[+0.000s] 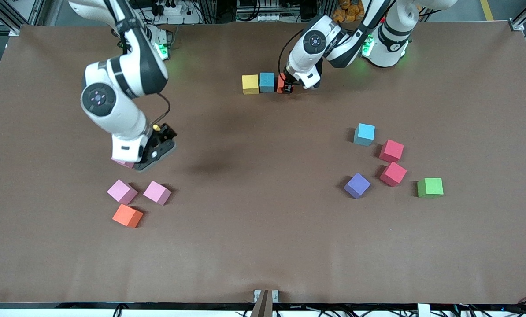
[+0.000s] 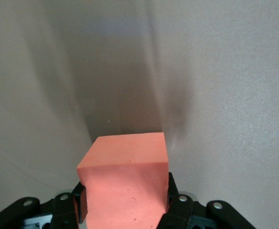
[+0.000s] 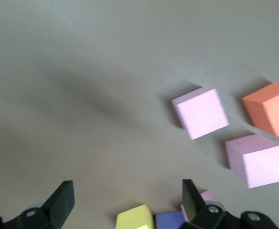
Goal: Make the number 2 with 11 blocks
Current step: 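Reach and grasp the pink block with the right gripper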
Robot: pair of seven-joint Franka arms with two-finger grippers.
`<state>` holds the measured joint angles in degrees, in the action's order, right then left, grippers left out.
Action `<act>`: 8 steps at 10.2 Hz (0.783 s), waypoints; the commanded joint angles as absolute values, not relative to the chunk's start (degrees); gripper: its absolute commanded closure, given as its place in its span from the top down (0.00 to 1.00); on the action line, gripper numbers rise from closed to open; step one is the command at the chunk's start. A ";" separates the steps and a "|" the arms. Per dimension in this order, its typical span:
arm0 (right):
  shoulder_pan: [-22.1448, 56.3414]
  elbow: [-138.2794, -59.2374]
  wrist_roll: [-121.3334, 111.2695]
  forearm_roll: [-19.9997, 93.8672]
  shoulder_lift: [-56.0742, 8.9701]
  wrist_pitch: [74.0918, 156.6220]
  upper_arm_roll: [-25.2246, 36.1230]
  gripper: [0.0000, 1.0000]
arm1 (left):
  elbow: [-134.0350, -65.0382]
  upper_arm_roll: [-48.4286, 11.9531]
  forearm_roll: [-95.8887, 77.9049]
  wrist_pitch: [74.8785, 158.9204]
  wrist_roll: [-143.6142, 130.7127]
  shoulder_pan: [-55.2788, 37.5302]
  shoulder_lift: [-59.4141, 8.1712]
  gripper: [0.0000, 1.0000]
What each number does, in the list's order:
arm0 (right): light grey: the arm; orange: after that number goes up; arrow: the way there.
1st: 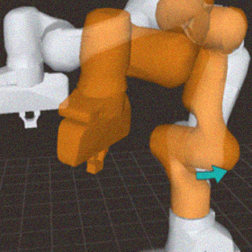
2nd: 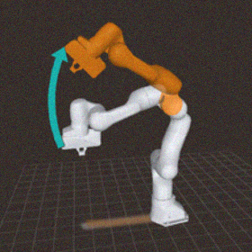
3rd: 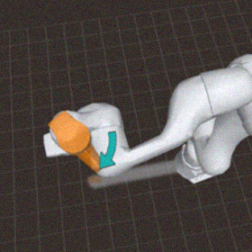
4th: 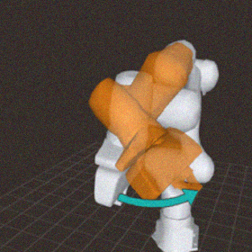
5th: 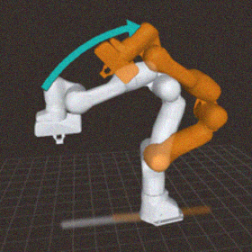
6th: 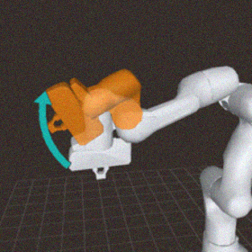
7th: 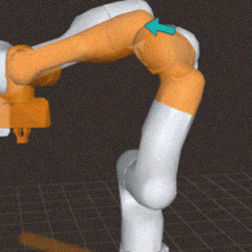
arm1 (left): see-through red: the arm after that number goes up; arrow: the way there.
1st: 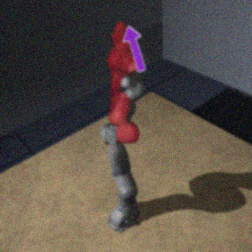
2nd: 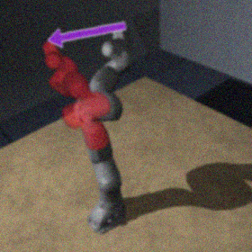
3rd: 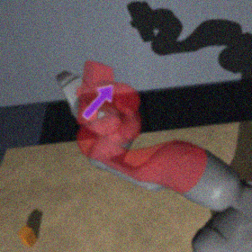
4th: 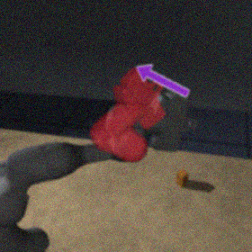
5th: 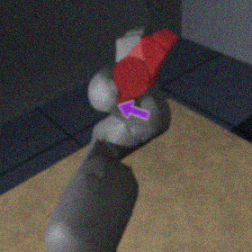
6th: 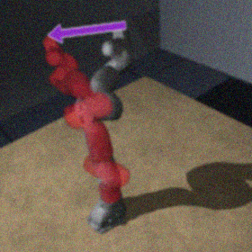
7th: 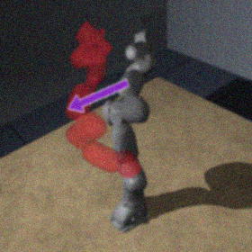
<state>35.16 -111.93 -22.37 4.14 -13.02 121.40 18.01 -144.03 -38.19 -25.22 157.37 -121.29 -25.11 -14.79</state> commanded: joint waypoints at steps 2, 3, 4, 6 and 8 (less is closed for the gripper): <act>30.69 -103.37 -31.52 2.28 -23.18 121.98 15.38 1.00 | -144.23 -38.85 -27.16 158.29 -121.38 -25.58 -14.50 0.23; 29.54 -103.53 -32.94 2.46 -24.68 125.65 15.38 1.00 | -144.23 -38.85 -27.16 158.38 -121.38 -25.58 -14.50 0.23; 28.49 -103.54 -36.53 2.81 -26.18 127.95 15.29 1.00 | -144.23 -38.85 -27.16 158.38 -121.38 -25.66 -14.50 0.24; 27.25 -103.53 -42.87 3.16 -29.87 134.18 15.29 1.00 | -144.05 -38.85 -27.16 158.38 -121.38 -25.58 -14.68 0.24; 26.19 -103.54 -43.24 4.38 -31.29 135.44 14.94 1.00 | -143.96 -38.85 -27.77 158.47 -121.38 -25.58 -14.76 0.25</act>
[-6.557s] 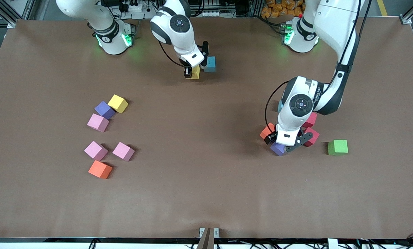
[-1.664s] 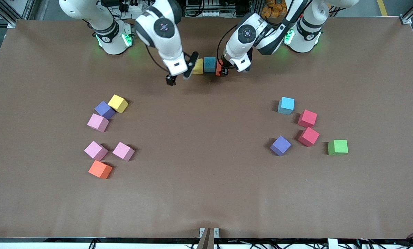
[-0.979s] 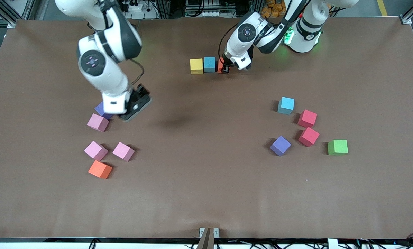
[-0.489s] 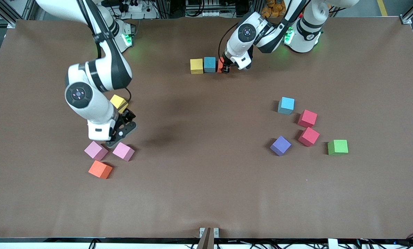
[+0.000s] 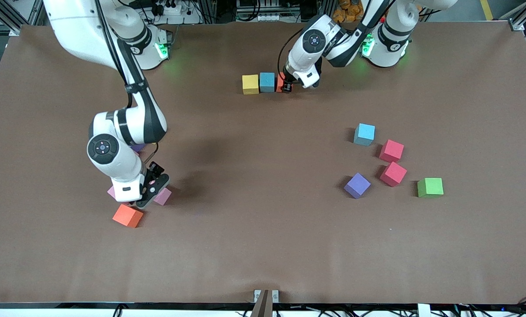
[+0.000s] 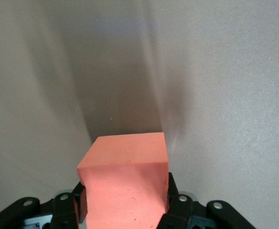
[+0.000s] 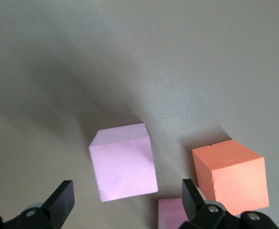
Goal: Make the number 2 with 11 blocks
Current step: 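Reach and grasp the pink block with the right gripper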
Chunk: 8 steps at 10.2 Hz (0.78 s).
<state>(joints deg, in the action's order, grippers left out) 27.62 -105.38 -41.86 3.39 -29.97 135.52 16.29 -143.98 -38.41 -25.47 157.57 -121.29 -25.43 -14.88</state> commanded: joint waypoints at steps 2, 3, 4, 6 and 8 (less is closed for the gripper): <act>26.28 -103.54 -45.25 8.77 -32.68 137.01 14.94 1.00 | -143.88 -38.85 -27.95 158.47 -121.38 -25.58 -14.76 0.25; 26.19 -103.62 -46.39 11.14 -33.39 137.46 14.94 1.00 | -143.88 -38.85 -27.95 158.55 -121.38 -25.58 -14.77 0.25; 26.19 -103.62 -48.32 12.64 -33.57 137.55 14.94 1.00 | -143.88 -38.85 -28.04 158.82 -121.38 -25.58 -14.77 0.25; 25.67 -103.62 -50.44 13.10 -34.80 139.30 14.94 1.00 | -143.70 -38.85 -28.04 158.99 -121.38 -25.58 -15.20 0.30; 25.66 -103.62 -50.71 13.10 -35.07 139.48 14.94 1.00 | -143.70 -38.85 -28.82 159.08 -121.29 -25.58 -15.56 0.96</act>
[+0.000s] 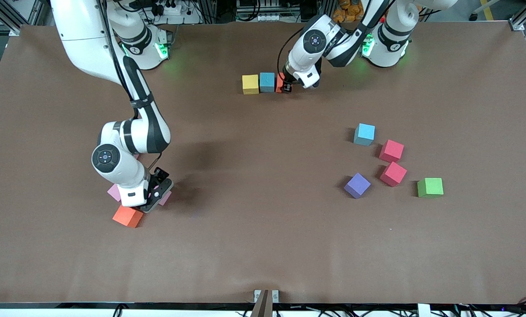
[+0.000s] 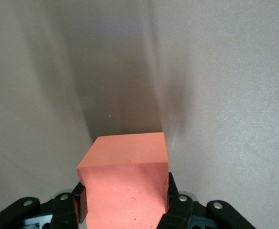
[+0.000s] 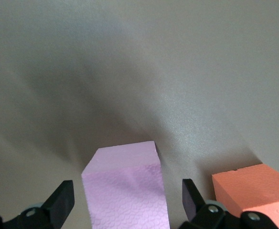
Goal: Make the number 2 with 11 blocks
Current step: 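Lift pink block with the right gripper while the left gripper reaches cyan block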
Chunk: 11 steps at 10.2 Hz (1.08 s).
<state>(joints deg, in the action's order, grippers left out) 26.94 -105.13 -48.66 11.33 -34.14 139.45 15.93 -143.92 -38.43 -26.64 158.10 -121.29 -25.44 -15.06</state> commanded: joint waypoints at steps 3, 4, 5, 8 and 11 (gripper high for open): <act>24.79 -103.71 -51.77 13.10 -36.30 141.24 14.94 1.00 | -143.61 -38.85 -29.18 159.08 -121.38 -25.58 -15.38 1.00; 24.79 -103.80 -51.77 13.18 -36.30 141.24 14.94 1.00 | -143.61 -38.85 -29.18 159.08 -121.38 -25.49 -15.03 1.00; 24.79 -103.80 -51.77 13.18 -36.30 141.24 14.94 1.00 | -143.53 -38.85 -29.18 159.08 -121.38 -25.40 -14.68 1.00; 24.70 -103.89 -51.68 13.18 -36.30 141.07 14.85 0.72 | -143.44 -38.93 -29.18 158.64 -120.68 -24.87 -11.09 1.00; 24.79 -103.89 -51.50 13.18 -36.21 140.36 14.77 0.28 | -140.63 -38.85 -28.66 157.07 -120.41 -23.73 -7.48 1.00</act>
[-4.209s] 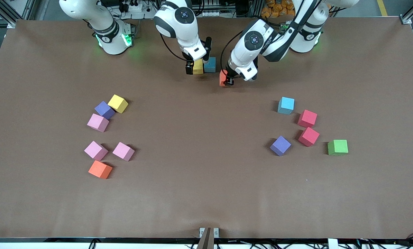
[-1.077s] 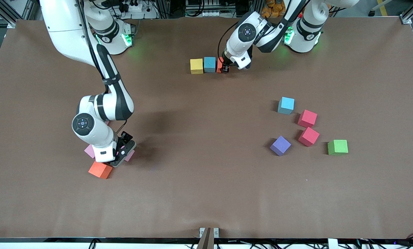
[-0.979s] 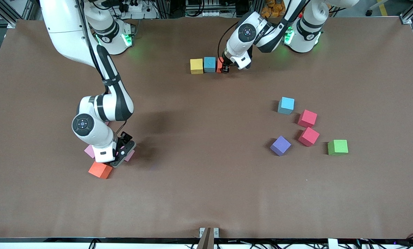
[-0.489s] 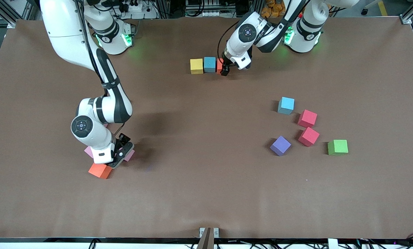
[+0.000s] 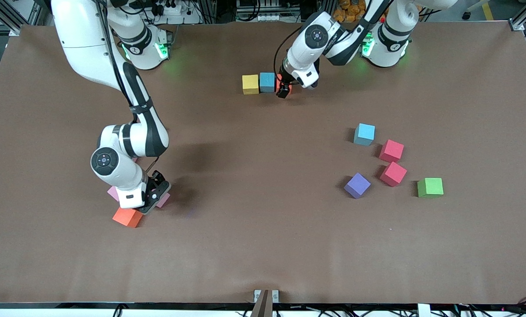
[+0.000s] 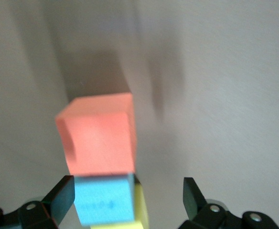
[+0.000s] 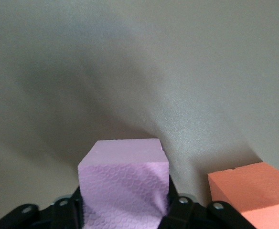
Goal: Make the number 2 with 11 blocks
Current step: 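Lift pink block with the right gripper while the left gripper reaches cyan block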
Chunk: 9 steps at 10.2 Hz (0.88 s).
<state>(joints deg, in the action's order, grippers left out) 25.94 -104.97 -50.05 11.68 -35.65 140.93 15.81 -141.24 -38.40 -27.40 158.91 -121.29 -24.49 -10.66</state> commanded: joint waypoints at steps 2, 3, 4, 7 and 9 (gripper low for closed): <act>25.13 -103.62 -51.07 13.18 -35.86 139.49 14.77 0.22 | -138.97 -38.85 -28.30 150.60 -115.61 -21.02 -2.31 1.00; 25.48 -103.54 -50.11 13.18 -35.42 138.53 14.77 0.22 | -137.39 -38.67 -28.30 146.12 -112.27 -17.53 0.32 1.00; 25.66 -103.45 -49.14 13.18 -35.25 137.82 14.77 0.22 | -133.98 -38.50 -28.13 139.55 -106.58 -12.27 1.22 1.00; 28.99 -103.45 -40.38 13.18 -32.44 133.35 14.77 0.23 | -124.74 -26.78 -18.95 125.71 -90.58 -7.02 0.53 1.00; 32.06 -103.71 -31.68 13.10 -30.59 131.84 14.77 0.23 | -125.06 -19.55 -14.78 124.01 -72.96 -6.86 -0.09 1.00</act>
